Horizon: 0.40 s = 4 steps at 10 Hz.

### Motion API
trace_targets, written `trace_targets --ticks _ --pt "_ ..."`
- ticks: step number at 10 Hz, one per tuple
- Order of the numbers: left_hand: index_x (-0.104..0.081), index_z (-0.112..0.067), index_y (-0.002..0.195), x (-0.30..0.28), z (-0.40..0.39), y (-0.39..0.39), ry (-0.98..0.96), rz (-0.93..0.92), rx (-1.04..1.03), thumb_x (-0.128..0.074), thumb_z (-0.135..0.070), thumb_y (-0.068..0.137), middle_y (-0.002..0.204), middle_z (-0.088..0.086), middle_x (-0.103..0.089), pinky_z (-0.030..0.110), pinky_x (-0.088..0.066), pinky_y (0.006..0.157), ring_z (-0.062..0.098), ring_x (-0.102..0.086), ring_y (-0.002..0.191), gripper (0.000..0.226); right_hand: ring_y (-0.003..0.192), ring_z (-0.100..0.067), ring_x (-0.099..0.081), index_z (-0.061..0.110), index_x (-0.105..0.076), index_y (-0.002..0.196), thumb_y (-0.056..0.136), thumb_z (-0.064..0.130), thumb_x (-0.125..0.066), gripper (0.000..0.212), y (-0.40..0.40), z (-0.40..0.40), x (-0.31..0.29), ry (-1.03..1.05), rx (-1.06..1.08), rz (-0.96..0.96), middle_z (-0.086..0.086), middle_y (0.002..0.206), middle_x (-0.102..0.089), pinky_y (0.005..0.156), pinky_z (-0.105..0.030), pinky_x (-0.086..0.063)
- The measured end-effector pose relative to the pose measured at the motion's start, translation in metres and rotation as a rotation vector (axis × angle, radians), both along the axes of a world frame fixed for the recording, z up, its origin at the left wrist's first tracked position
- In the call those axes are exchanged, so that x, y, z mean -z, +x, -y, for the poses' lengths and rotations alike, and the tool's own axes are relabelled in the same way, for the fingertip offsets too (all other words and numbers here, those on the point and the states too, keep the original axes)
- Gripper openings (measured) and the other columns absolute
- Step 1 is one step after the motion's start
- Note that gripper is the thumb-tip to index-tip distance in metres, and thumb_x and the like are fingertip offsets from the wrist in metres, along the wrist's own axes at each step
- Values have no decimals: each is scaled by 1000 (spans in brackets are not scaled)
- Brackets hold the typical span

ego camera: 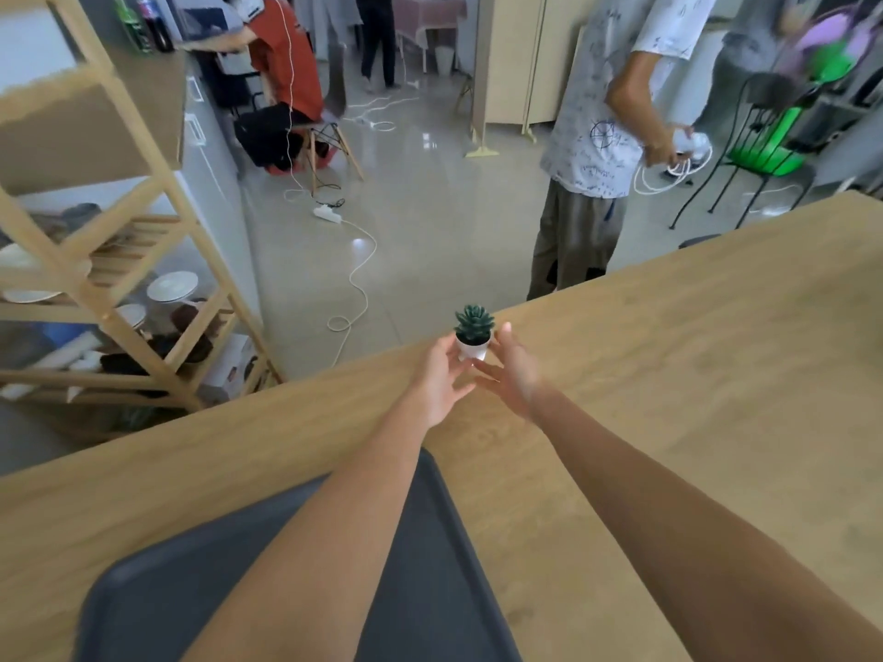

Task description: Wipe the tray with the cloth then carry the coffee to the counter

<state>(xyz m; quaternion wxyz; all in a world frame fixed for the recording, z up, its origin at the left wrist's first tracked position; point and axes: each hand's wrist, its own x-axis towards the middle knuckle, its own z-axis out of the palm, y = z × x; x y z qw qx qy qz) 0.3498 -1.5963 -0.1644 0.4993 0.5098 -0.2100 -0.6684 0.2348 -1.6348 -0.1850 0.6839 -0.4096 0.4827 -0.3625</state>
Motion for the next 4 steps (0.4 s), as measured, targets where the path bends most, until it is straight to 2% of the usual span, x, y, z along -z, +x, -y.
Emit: trace_targets --ticks 1,2,3,4 --pt "-62 -24 115 1 5 -3 2 -21 -7 -36 -32 98 132 -3 -57 43 -38 99 15 -54 119 31 114 -25 -53 20 -50 126 100 50 -23 48 1 7 0 20 28 66 1 125 -53 95 -41 -42" --pt "-56 -24 129 3 8 -3 6 0 11 -37 -35 98 138 -6 -53 45 -38 97 15 -51 122 38 125 -28 -49 17 -48 133 100 52 -25 54 0 10 -2 36 26 77 -1 134 -50 97 -43 -41" --pt "-53 -25 129 -6 0 -4 16 28 17 -35 -36 98 136 -13 -49 46 -35 100 14 -45 126 37 139 -28 -37 19 -38 144 98 54 -26 58 0 4 -7 51 14 66 -3 153 -36 103 -47 -38" --pt "-40 -23 141 -11 -10 0 36 54 -76 -34 -35 100 135 -12 -44 48 -32 106 17 -39 135 43 143 -26 -31 21 -23 150 96 57 -29 66 -8 -1 -8 97 61 53 -1 160 -21 108 -48 -34"
